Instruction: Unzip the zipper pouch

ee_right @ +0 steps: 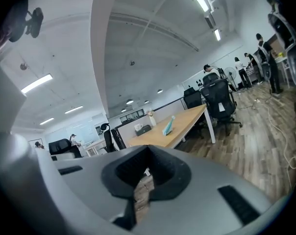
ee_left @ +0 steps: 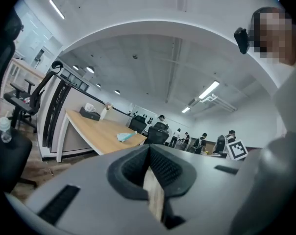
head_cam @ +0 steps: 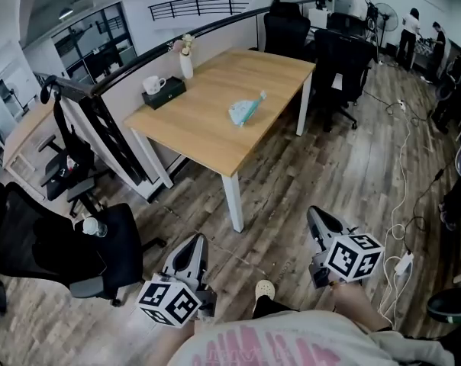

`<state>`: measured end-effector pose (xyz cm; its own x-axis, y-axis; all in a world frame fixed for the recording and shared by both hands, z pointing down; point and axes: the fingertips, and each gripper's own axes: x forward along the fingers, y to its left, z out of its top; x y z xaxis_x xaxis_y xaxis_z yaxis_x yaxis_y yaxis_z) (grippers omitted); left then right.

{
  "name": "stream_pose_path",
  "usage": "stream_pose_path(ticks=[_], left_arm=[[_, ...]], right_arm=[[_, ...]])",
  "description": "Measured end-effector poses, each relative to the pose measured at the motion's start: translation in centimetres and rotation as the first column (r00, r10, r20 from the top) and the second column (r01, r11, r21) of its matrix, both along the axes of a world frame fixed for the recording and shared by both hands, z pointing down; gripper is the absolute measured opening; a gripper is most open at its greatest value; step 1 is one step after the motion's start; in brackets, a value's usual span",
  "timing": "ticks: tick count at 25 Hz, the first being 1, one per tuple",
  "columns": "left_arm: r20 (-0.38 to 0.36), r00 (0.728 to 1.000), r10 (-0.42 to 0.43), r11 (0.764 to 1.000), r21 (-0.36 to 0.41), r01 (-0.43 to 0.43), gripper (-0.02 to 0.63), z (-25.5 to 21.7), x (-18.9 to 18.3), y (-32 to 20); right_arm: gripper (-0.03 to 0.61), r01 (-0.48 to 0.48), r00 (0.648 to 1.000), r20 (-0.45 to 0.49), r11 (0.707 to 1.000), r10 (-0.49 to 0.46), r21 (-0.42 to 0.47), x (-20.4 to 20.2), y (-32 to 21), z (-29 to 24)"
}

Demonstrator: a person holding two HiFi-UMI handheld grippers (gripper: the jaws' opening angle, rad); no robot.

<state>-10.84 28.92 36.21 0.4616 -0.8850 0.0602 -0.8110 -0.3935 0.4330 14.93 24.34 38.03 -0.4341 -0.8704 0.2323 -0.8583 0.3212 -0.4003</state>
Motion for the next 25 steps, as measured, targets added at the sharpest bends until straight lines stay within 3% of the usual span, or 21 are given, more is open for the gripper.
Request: stream_pose_path(ticks=[6, 10, 19, 25], left_arm=[[0.044, 0.999, -0.025, 0.998, 0.05, 0.022, 0.002, -1.7, 0.7, -10.1], [0.022, 1.0, -0.006, 0.999, 0.046, 0.005, 0.002, -0.9, 2.3, -15.3], [0.017, 1.0, 0.014, 1.0, -0.014, -0.014, 0.002, 1.5, 4.0, -21.0], [0.071, 0.997, 0.014, 0.993, -0.119, -0.005, 0.002, 4.9, 3.6, -22.8]], right_arm=[[-0.003, 0.04, 0.999, -0.012, 0.997, -0.04, 0.069, 0.2, -10.6, -3.3], [-0.003, 0.044, 0.999, 0.001, 0.995, -0.044, 0.091, 0.8, -15.9, -3.7], [-0.003, 0.068, 0.998, 0.006, 0.998, -0.068, 0.006, 0.8, -20.9, -0.5], [-0.003, 0.086, 0.996, 0.014, 0.992, -0.085, -0.097, -0.1, -22.7, 3.5]])
